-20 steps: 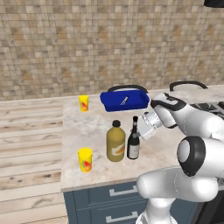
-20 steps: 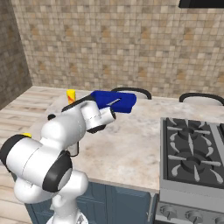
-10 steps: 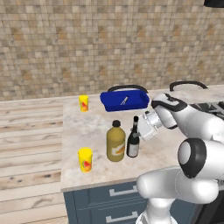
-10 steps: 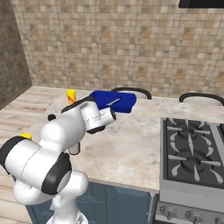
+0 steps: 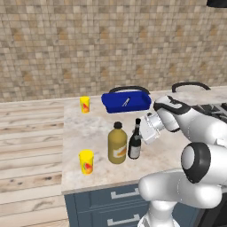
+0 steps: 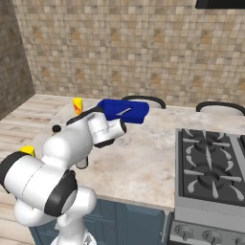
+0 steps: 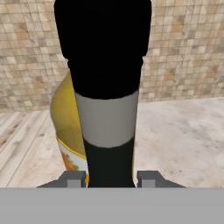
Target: Place the drinks on the dining counter in a tight cluster.
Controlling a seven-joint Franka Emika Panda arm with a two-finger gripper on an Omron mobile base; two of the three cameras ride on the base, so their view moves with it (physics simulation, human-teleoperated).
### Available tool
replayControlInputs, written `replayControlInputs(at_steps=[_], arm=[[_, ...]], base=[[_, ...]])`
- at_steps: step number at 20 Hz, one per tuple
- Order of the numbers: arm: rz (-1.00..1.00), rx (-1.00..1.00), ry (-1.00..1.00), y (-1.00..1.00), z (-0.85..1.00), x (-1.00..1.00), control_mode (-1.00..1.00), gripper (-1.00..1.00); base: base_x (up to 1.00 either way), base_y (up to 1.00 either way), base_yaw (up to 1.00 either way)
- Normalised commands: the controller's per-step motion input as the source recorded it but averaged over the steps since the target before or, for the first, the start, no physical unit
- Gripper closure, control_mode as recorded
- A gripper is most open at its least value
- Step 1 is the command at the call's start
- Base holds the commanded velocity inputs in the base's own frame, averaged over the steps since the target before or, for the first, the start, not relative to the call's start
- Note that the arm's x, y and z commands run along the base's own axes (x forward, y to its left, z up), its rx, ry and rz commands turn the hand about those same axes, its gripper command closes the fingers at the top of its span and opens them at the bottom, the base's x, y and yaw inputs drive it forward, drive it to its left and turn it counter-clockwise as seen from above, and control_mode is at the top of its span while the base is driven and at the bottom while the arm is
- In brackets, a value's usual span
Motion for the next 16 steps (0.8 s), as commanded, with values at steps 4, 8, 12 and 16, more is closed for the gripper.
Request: replayControlInputs(at_steps=[4, 8, 12, 16], arm=[[0.00, 0.00, 0.00, 0.00, 0.00, 0.00, -1.00, 1.00], [0.00, 0.00, 0.00, 0.00, 0.00, 0.00, -1.00, 1.00], [0.00, 0.00, 0.00, 0.00, 0.00, 0.00, -1.00, -1.00], [0.00, 0.00, 0.00, 0.00, 0.00, 0.00, -1.00, -1.00]], base=[[0.00, 0.00, 0.00], [0.00, 0.00, 0.00], [0.00, 0.00, 0.00], [0.00, 0.00, 0.00]])
